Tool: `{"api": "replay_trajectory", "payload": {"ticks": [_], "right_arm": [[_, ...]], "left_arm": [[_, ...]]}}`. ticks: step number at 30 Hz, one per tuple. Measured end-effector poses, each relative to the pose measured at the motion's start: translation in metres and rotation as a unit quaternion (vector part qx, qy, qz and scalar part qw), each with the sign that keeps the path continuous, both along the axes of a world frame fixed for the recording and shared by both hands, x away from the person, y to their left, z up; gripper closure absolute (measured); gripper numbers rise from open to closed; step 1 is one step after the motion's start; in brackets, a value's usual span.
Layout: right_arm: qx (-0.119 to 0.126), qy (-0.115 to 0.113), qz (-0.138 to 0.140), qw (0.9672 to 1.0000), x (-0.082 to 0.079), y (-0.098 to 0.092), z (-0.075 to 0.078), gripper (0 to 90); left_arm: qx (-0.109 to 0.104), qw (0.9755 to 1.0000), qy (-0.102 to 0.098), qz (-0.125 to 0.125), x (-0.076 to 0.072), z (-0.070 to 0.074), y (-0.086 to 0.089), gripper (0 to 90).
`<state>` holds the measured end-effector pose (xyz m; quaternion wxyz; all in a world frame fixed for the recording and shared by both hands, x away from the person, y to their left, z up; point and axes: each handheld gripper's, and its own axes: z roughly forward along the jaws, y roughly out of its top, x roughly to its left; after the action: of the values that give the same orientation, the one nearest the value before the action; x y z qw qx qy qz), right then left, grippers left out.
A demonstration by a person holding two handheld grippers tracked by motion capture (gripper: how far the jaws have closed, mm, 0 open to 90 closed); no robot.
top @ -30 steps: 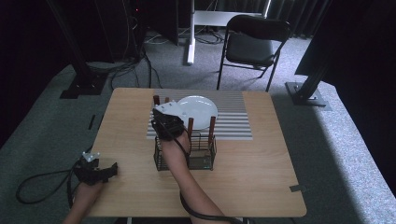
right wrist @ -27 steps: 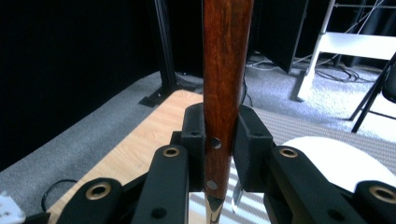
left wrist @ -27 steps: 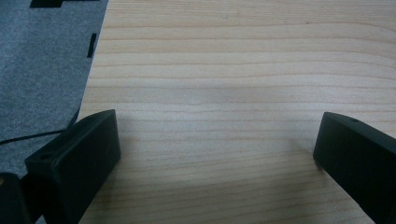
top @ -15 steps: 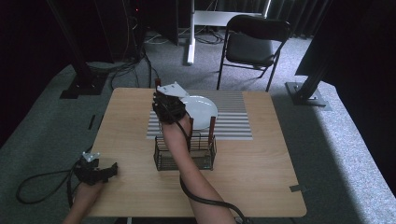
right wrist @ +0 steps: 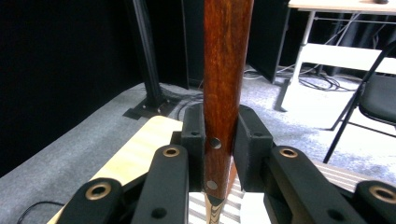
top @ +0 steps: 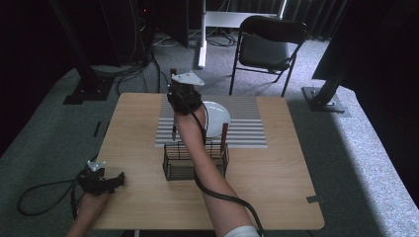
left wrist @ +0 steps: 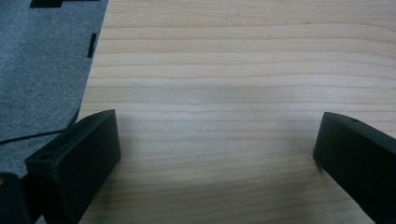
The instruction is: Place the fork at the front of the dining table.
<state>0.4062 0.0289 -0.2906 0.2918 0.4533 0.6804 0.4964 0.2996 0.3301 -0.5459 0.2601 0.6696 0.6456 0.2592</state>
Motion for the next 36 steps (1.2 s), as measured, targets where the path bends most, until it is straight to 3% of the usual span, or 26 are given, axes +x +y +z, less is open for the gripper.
{"api": "replay_trajectory", "payload": {"ticks": [8,16,36], "right_arm": [[-0.008,-0.002,-0.022,0.9997,0.011,-0.022,0.004,75.9],[-0.008,0.012,-0.044,0.9989,0.026,-0.043,-0.003,75.9],[-0.038,0.032,-0.107,0.993,0.039,-0.109,-0.022,75.9]], "left_arm": [[0.0,1.0,0.0,0.0,0.0,0.0,0.0,0.4],[0.001,1.0,0.0,0.0,0.0,0.0,0.0,0.4],[0.001,1.0,-0.001,0.0,0.0,0.0,0.0,0.4]]}}
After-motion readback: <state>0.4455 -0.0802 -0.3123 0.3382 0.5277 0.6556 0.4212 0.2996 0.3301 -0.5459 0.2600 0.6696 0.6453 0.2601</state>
